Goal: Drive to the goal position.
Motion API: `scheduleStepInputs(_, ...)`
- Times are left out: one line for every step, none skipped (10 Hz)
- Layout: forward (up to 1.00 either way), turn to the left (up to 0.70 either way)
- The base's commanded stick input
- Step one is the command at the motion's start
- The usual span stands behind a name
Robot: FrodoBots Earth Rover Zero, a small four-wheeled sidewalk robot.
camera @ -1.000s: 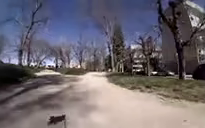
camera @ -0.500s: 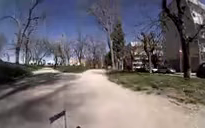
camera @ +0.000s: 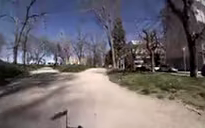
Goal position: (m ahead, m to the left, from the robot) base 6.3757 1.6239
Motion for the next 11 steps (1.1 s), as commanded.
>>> scheduleStepInputs(0.98, 0.00)
scheduleStepInputs(0.98, 0.00)
scheduleStepInputs(0.98, 0.00)
scheduleStepInputs(0.98, 0.00)
scheduleStepInputs(0.98, 0.00)
scheduleStepInputs(0.98, 0.00)
scheduleStepInputs(0.98, 0.00)
scheduleStepInputs(0.98, 0.00)
scheduleStepInputs(0.98, 0.00)
scheduleStepInputs(0.98, 0.00)
scheduleStepInputs(0.98, 0.00)
